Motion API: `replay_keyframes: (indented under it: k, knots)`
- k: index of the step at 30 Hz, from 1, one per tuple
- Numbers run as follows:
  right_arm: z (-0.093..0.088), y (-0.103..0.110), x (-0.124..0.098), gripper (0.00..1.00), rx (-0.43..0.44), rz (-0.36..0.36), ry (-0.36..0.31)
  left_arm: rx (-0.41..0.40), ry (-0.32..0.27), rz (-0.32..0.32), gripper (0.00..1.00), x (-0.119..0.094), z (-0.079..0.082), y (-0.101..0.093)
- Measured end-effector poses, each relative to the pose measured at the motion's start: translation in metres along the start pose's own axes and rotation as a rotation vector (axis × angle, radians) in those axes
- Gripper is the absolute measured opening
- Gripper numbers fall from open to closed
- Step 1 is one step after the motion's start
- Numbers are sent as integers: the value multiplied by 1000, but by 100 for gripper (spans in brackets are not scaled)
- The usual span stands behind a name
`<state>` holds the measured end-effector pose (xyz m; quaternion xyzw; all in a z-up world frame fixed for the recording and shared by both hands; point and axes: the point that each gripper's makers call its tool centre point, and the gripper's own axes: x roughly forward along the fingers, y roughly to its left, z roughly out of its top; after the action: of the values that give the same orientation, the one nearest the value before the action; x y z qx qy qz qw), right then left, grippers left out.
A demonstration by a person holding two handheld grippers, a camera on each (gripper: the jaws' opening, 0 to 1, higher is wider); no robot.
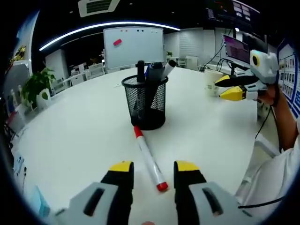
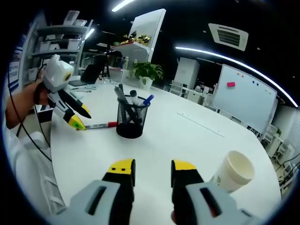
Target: Place the scattered laser pointers and whiteboard markers into the pen holder and stack the scattered paper cups together
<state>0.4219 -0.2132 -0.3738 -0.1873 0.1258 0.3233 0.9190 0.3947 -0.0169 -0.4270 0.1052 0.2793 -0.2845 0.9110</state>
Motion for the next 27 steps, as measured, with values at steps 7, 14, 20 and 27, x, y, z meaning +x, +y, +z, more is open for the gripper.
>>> replay_keyframes:
  k: [7, 14, 20, 27]
  knots:
    - [1, 0, 0, 30, -1, 3, -2, -22, 15, 1, 32, -3, -4, -1]
    - [0, 0, 0, 30, -1, 3, -1, -32, 22, -10, 31, -4, -6, -5]
    - [1, 0, 1, 30, -1, 3, -3, -27, 36, -11, 29, -4, -10, -5]
    - [2, 0, 2, 30, -1, 4, -4, -28, 42, -2, 19, -5, -12, -3]
